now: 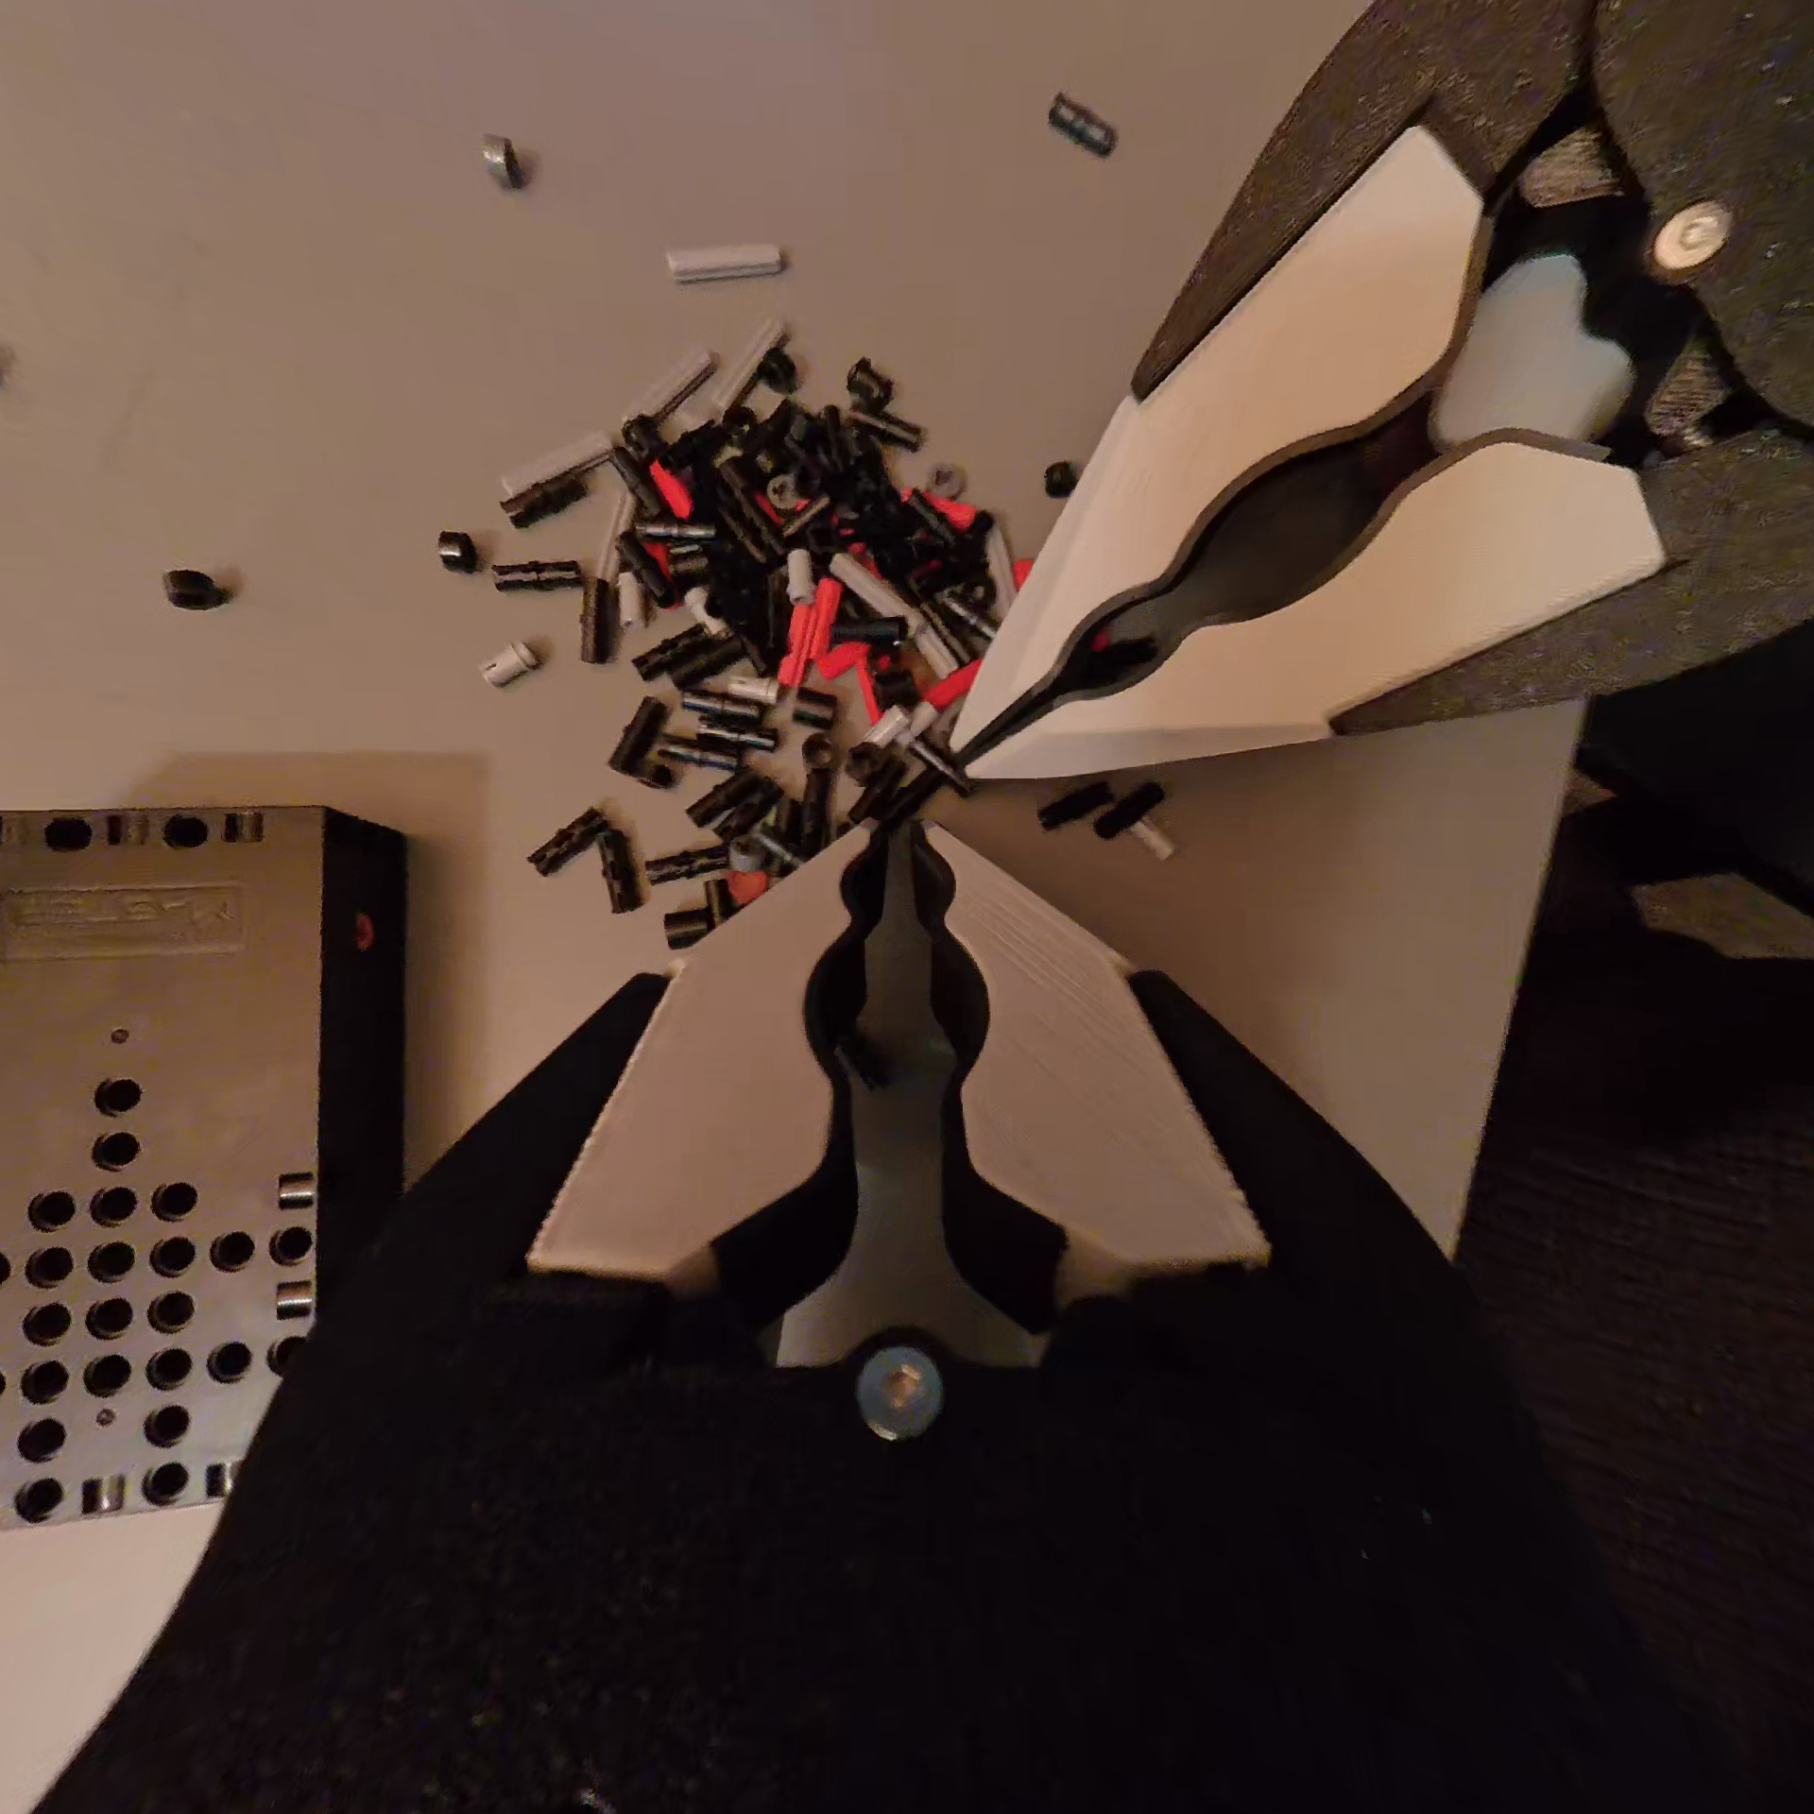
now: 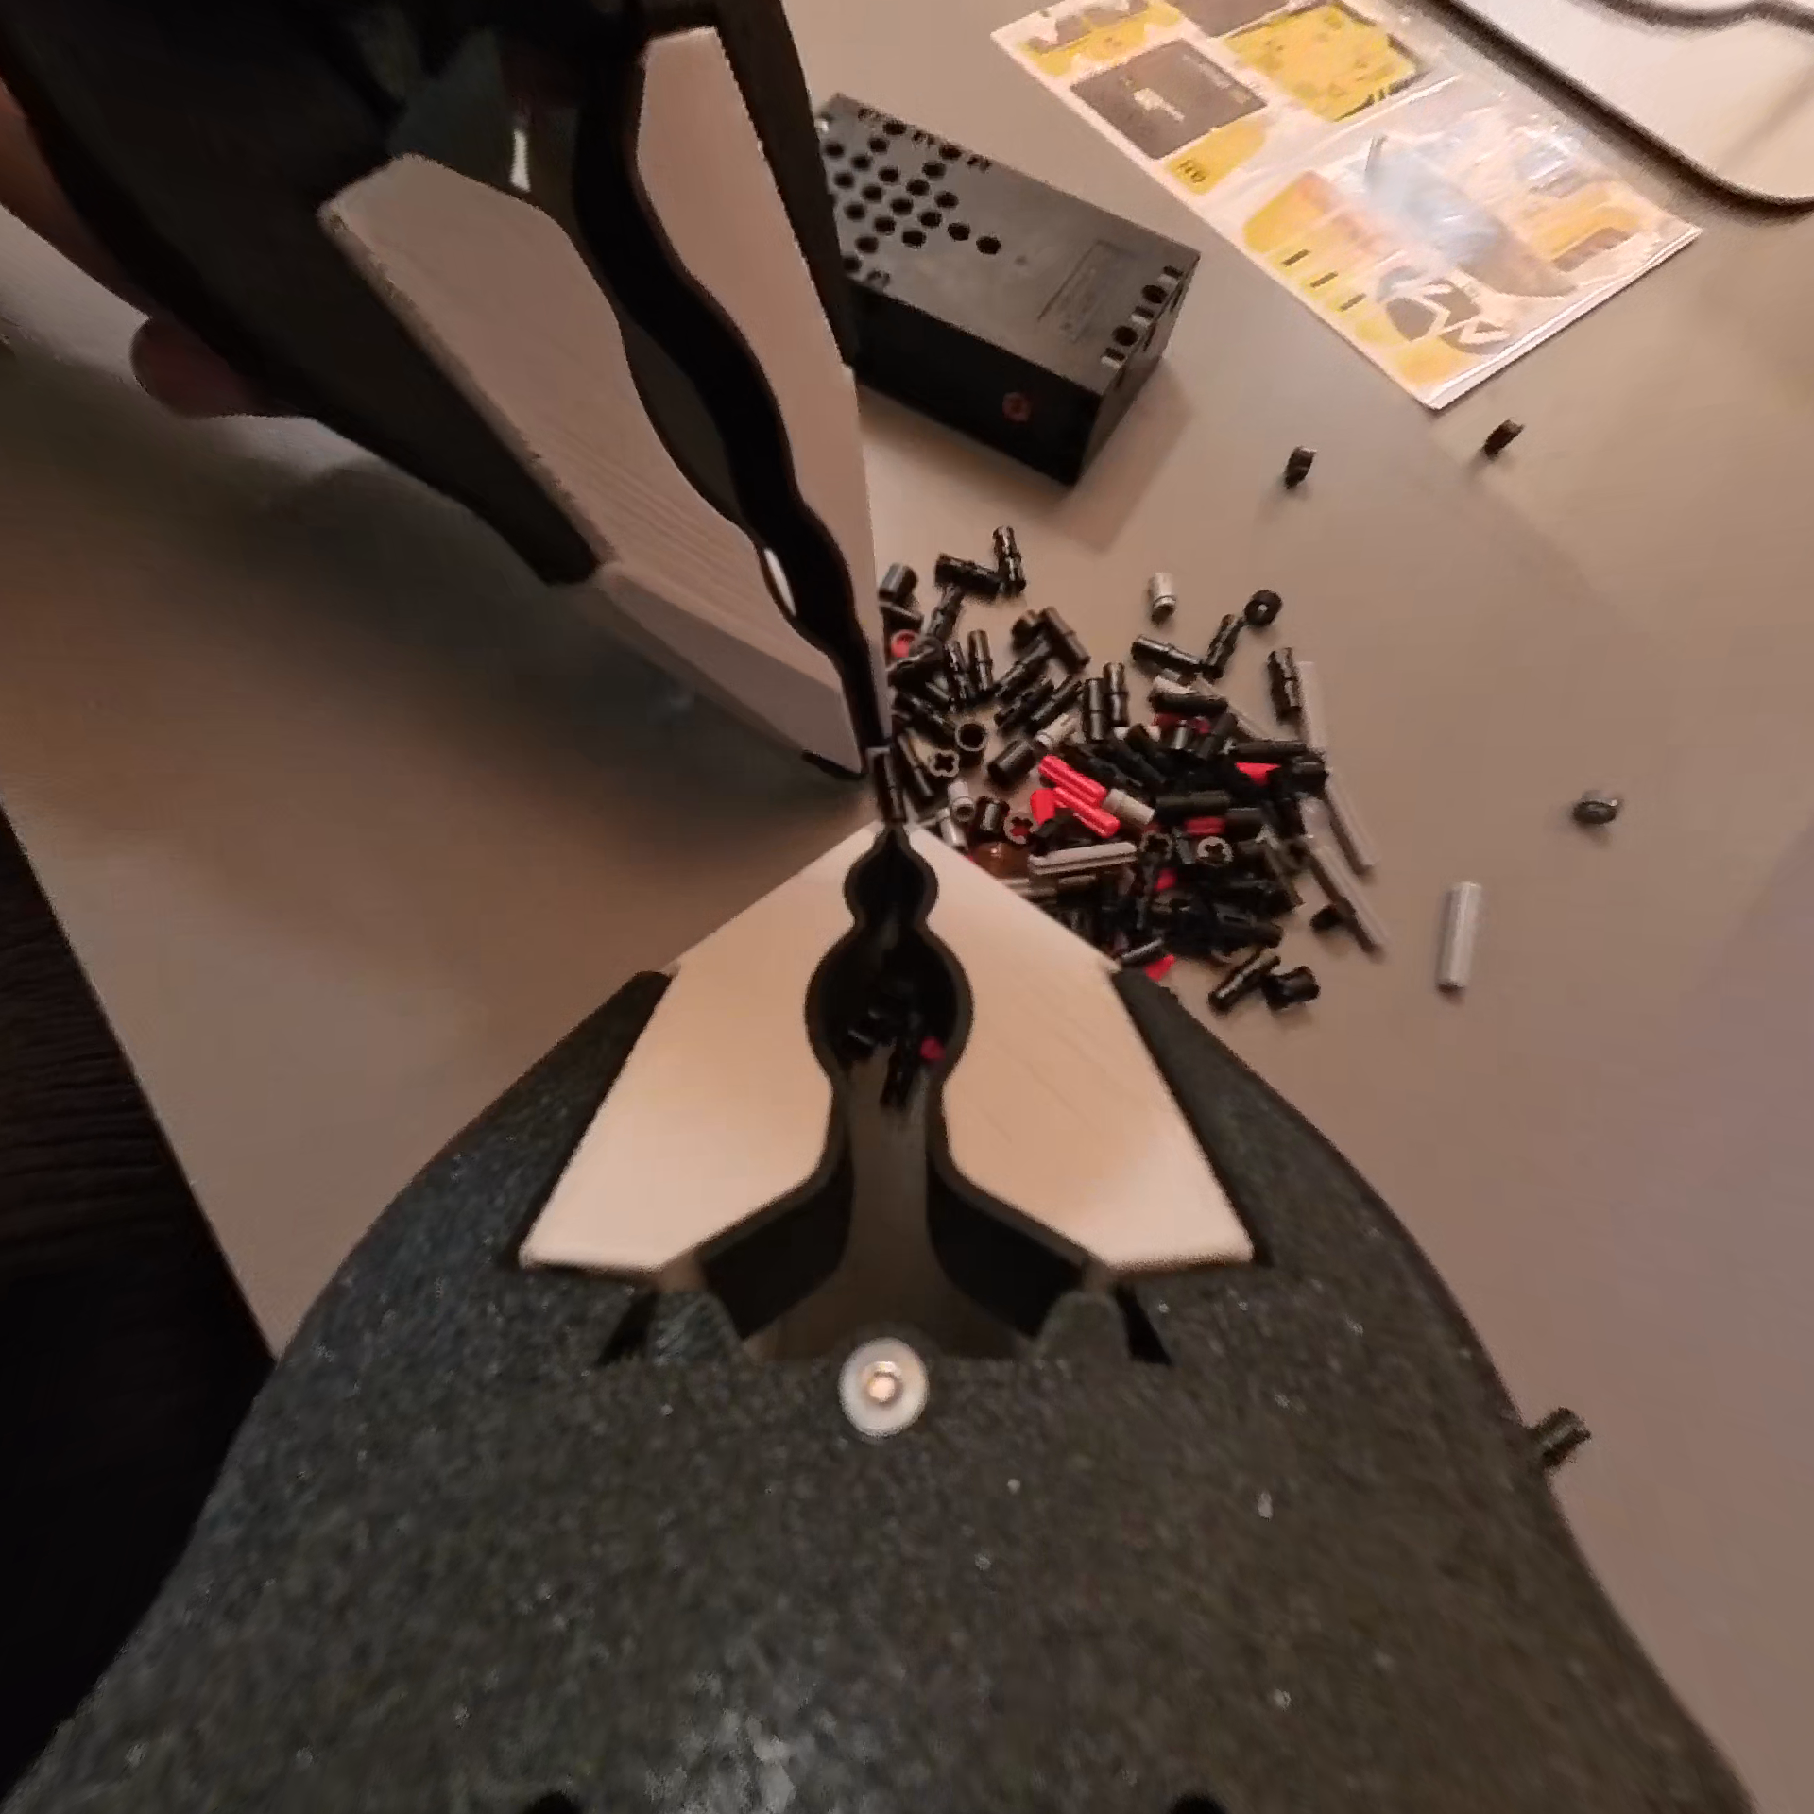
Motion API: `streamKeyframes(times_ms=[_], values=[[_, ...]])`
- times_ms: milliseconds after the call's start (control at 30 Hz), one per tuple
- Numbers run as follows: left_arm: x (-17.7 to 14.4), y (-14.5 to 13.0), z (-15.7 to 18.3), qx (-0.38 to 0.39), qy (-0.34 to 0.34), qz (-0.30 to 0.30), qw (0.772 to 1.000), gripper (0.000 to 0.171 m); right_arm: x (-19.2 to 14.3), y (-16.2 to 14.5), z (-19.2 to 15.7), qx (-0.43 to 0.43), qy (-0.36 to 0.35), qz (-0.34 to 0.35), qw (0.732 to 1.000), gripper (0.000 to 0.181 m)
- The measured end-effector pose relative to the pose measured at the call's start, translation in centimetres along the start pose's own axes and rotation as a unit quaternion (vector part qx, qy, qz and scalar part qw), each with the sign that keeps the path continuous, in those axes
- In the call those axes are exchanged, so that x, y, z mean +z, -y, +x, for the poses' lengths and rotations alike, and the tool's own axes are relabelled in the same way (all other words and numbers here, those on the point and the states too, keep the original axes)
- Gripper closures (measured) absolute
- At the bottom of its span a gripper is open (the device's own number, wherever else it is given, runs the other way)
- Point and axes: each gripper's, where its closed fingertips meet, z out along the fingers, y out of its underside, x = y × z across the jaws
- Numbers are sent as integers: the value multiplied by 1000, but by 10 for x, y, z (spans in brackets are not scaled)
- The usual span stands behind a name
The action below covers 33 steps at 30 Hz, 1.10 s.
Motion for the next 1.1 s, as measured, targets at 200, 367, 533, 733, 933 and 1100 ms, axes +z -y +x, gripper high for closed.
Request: streamKeyframes(times_ms=[200, 367, 533, 733, 933, 1100], values=[[-35, -4, 12, -9, -27, 22, 999, 167, -24, 4, -28, 33, 85, 41, 995, 181], [-47, -36, -1, -10, 14, -19, 1000, 167, -26, -17, -56, -4, 119, -1, 993, 180], [-36, -42, -9, -13, 28, -32, 999, 166, -17, -18, -51, -32, 97, -15, 995, 181], [-16, -26, -11, 2, 42, -28, 999, 166, -12, -15, -34, -22, 90, -16, 996, 181], [-5, -10, -17, 1, 37, -23, 999, 167, -6, -11, -16, -20, 70, -15, 997, 181], [-1, -4, -23, -5, 38, -15, 999, 167, -2, -9, 0, -4, 45, -16, 999, 181]])
